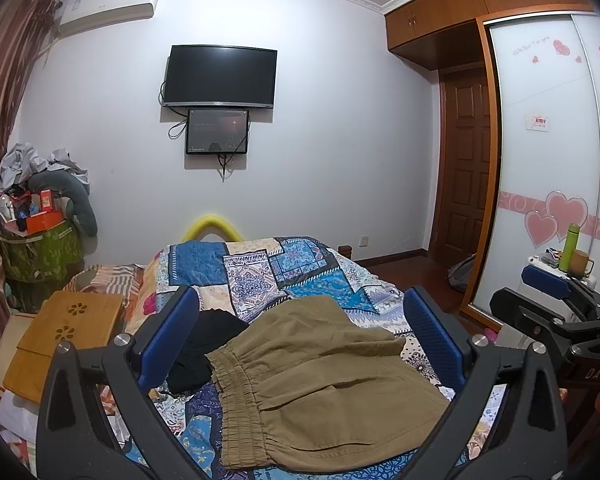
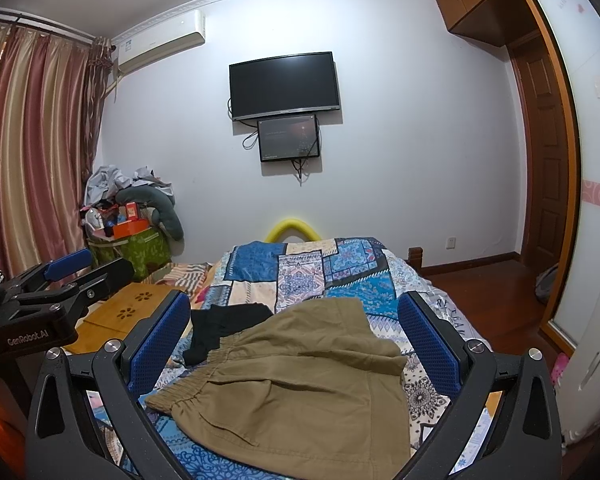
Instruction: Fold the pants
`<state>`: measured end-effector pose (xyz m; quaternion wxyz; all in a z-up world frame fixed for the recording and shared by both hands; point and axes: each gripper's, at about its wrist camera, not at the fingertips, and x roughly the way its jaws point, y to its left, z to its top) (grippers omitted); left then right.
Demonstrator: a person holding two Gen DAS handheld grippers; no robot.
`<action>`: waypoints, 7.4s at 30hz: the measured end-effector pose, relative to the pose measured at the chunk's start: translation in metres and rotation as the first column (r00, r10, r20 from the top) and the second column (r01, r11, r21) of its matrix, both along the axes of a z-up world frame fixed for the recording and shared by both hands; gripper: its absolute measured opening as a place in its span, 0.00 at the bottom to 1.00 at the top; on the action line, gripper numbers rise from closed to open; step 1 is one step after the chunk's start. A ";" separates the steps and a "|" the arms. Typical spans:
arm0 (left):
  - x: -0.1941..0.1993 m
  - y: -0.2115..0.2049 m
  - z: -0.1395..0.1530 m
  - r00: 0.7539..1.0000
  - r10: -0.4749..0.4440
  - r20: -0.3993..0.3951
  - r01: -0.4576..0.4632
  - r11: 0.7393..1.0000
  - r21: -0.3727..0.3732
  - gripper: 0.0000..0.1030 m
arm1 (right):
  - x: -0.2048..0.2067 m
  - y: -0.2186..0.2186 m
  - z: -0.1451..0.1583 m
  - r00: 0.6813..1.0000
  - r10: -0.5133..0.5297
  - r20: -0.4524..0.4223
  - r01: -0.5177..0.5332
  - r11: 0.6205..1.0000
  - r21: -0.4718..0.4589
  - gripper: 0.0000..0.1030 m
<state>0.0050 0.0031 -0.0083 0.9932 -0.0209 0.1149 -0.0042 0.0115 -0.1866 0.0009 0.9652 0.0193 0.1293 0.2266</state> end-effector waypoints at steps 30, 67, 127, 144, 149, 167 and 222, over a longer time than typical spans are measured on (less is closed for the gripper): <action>0.001 0.000 0.001 1.000 -0.001 0.001 0.001 1.000 0.001 1.00 | 0.008 -0.006 -0.006 1.000 -0.003 0.004 0.003 1.000 -0.001 1.00; 0.194 0.059 -0.124 0.840 0.016 -0.543 -0.020 1.000 0.000 1.00 | 0.130 -0.039 -0.106 0.950 -0.075 -0.304 0.017 0.982 -0.189 1.00; 0.261 0.122 -0.177 0.675 0.052 -0.736 -0.022 0.998 0.050 0.85 | 0.217 -0.067 -0.143 0.791 -0.052 -0.610 -0.064 0.984 -0.167 0.54; 0.298 0.140 -0.251 0.532 -0.027 -0.846 -0.101 0.990 -0.095 0.91 | 0.300 -0.037 -0.204 0.686 0.040 -0.727 -0.129 0.989 -0.067 0.59; 0.302 0.141 -0.255 0.534 -0.041 -0.844 -0.101 0.989 -0.112 0.90 | 0.296 -0.025 -0.216 0.678 0.040 -0.734 -0.179 0.977 -0.113 0.32; 0.296 0.147 -0.256 0.578 0.007 -0.816 -0.095 0.994 -0.059 0.77 | 0.289 0.000 -0.223 0.768 -0.099 -0.633 -0.186 0.911 -0.367 0.11; 0.339 0.218 -0.187 0.774 0.091 -0.626 -0.225 0.965 -0.138 0.07 | 0.395 0.083 -0.098 0.951 -0.070 -0.302 -0.005 0.971 -0.241 0.11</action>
